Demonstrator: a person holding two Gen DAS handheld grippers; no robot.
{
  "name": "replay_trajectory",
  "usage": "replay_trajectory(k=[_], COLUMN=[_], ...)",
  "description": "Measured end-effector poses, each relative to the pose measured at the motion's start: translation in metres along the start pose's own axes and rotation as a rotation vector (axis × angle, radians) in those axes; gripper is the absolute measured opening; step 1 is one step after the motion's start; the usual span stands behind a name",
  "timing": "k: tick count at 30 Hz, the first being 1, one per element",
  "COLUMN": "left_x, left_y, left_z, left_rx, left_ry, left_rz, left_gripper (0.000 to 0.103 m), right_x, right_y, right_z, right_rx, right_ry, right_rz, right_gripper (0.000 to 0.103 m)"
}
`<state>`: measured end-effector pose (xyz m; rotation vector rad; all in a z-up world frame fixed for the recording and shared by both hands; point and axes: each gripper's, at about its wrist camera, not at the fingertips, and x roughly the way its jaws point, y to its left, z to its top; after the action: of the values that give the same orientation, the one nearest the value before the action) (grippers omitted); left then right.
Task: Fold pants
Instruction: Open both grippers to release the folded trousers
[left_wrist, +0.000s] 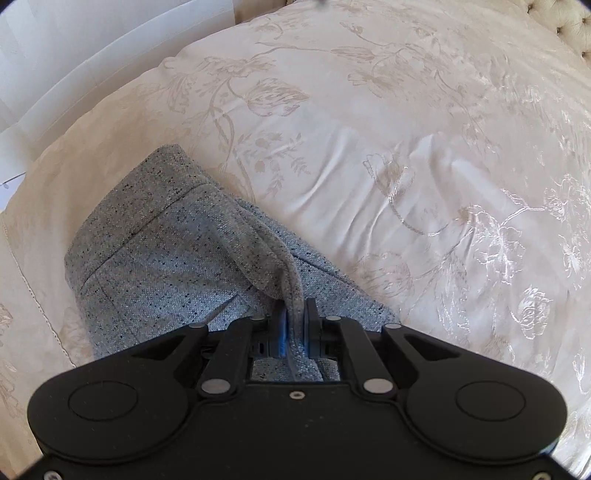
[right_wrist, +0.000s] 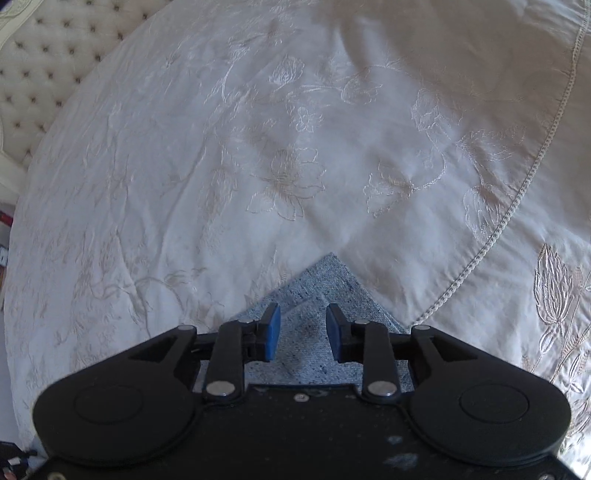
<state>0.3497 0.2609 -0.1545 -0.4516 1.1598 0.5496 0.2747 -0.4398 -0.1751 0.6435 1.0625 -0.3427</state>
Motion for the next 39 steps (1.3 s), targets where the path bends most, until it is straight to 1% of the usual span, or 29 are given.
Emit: replay_trajectory(k=[5,7,9,10,11,12,13,14,16,17,20,21,23,25,26,28,30,31,33,34,35,39], left_x=[-0.003,-0.003,-0.003,-0.003,-0.004,-0.004,-0.006,-0.009,-0.015,-0.018,-0.023,-0.022,-0.018,-0.008,-0.001,0.012,0.018,0.019,0.018,0.015,0.013,0.006], left_y=[-0.001,-0.001,-0.002,-0.002,-0.002,-0.002,-0.001,-0.001,-0.001,-0.001,-0.004,-0.007,-0.013,-0.019,-0.023,-0.031,-0.039,-0.043,-0.046,-0.044,-0.042,-0.038], left_z=[-0.002,-0.002,-0.003,-0.003,-0.004,-0.004,-0.005,-0.006,-0.007,-0.007,-0.003,-0.001,0.0,0.001,0.001,0.001,0.002,0.003,0.005,0.006,0.009,0.021], left_rx=[0.014,0.017,0.021,0.019,0.014,0.01,0.005,0.0,-0.011,-0.017,-0.021,-0.018,-0.025,-0.035,-0.022,0.021,0.09,0.134,0.177,0.182,0.182,0.184], left_ry=[-0.007,-0.01,-0.011,-0.013,-0.015,-0.018,-0.023,-0.031,-0.046,-0.055,-0.067,-0.069,-0.072,-0.064,-0.053,-0.033,-0.017,-0.011,-0.001,-0.003,-0.008,-0.006], left_rz=[0.014,0.018,0.022,0.022,0.021,0.019,0.018,0.016,0.009,0.002,-0.042,-0.04,-0.027,-0.023,-0.008,0.029,0.058,0.075,0.082,0.074,0.06,0.041], left_gripper=[0.011,0.011,0.011,0.011,0.011,0.011,0.011,0.011,0.011,0.011,0.011,0.011,0.011,0.011,0.012,0.013,0.018,0.019,0.023,0.026,0.029,0.029], right_x=[0.015,0.026,0.037,0.038,0.038,0.034,0.032,0.028,0.016,0.009,-0.011,-0.015,-0.014,-0.004,0.002,0.02,0.033,0.039,0.048,0.05,0.048,0.028], right_y=[-0.006,-0.011,-0.013,-0.013,-0.013,-0.012,-0.011,-0.01,-0.009,-0.007,-0.01,-0.011,-0.008,-0.008,-0.008,-0.005,0.0,0.001,-0.001,-0.002,-0.002,-0.003], right_z=[0.009,0.015,0.018,0.017,0.016,0.014,0.013,0.011,0.008,0.008,0.014,0.019,0.026,0.035,0.038,0.039,0.036,0.035,0.032,0.032,0.031,0.028], right_rx=[-0.06,-0.063,-0.073,-0.085,-0.102,-0.122,-0.129,-0.126,-0.122,-0.12,-0.063,-0.046,-0.051,-0.042,-0.033,-0.044,-0.08,-0.078,-0.045,-0.029,-0.02,-0.028], right_ry=[0.009,0.052,0.097,0.104,0.092,0.063,0.049,0.05,0.017,-0.012,-0.1,-0.124,-0.153,-0.157,-0.15,-0.118,-0.099,-0.091,-0.078,-0.084,-0.097,-0.183], right_rz=[0.011,0.033,0.034,0.043,0.06,0.075,0.09,0.101,0.127,0.124,0.11,0.105,0.068,0.021,0.012,-0.029,-0.076,-0.089,-0.105,-0.108,-0.112,-0.107], right_gripper=[0.034,0.034,0.035,0.034,0.033,0.029,0.008,0.004,0.004,0.004,0.003,0.003,0.003,0.003,0.003,0.003,0.003,0.004,0.008,0.013,0.014,0.017])
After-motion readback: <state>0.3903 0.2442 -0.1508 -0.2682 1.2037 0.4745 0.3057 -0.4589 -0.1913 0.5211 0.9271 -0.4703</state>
